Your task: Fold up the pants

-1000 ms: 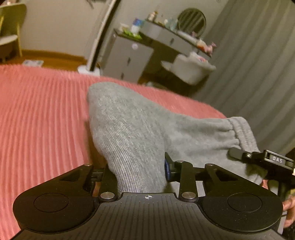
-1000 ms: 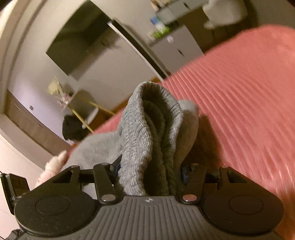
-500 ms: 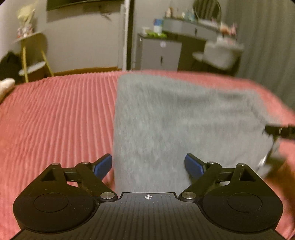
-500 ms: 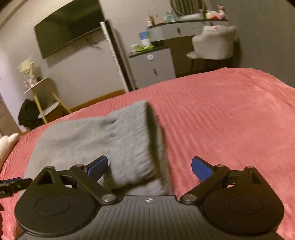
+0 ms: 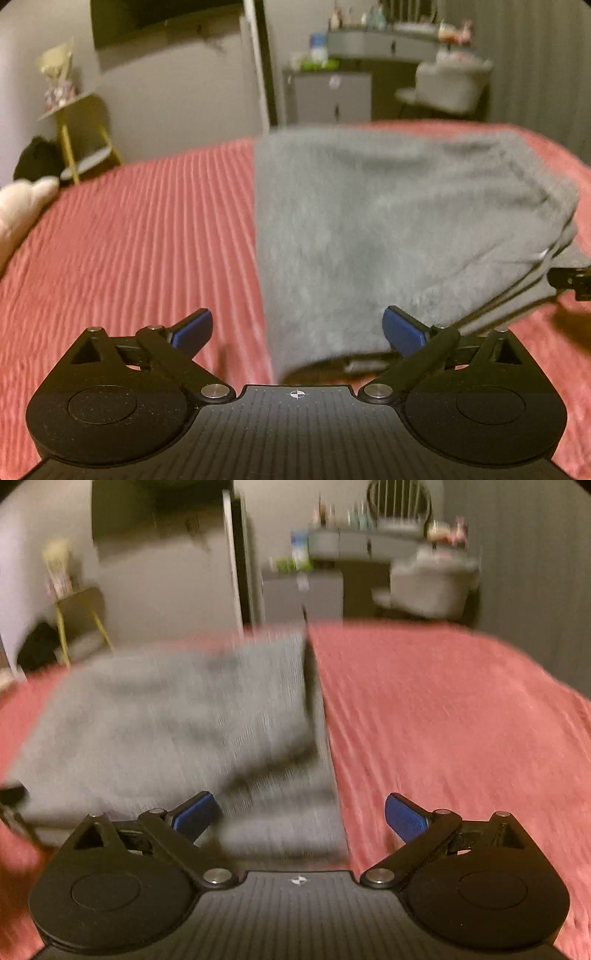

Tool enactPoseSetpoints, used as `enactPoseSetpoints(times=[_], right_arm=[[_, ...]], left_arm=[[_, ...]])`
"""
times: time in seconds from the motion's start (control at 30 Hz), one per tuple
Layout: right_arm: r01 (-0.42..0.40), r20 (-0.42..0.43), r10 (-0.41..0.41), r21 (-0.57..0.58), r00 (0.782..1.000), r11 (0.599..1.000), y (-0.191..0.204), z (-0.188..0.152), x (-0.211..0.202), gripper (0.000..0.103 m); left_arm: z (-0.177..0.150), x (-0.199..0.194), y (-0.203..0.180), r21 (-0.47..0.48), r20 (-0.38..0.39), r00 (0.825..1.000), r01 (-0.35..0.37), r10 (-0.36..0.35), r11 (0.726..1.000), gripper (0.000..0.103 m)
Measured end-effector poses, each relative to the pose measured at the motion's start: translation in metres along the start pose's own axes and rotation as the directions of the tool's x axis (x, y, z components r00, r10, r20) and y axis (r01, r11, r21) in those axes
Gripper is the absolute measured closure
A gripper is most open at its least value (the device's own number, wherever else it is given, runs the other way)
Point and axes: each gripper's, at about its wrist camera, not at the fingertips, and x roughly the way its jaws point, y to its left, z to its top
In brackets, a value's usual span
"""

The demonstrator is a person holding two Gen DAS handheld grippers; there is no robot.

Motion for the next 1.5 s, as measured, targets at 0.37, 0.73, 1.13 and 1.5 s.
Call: enactPoseSetpoints(times=[0.37,0.73,1.13,1.5], right_arm=[[-0.088,0.08,0.081,0.098,0.994,0.991,0.005,-0.013,-0.069,0.004],[-0.19,-0.025,0.191,0.035,0.981,0.981,0.03,-0.035,-0.117,0.004],[-0.06,0.042,0.062,-0.038,0.997,0.997,0.047,-0.043,-0.18,0.004],[-0.022,0.163,0.033,-0.067,0.986,0.997,0.056,-0.033,-0.185,0.004]], left_arm=[[-0.03,-0.044,-0.009,0.015,-0.087,0.996,-0.03,0.031,0.999,0.001],[-0.082,-0.098,-0.036,0.094,-0.133,0.985,-0.094,0.106,0.991,0.001],[-0.06,-0.161,-0.063,0.132,0.01,0.991,-0.133,0.133,0.982,0.001],[-0.024,-0.162,-0.062,0.061,0.054,0.99,-0.135,0.132,0.989,0.0]])
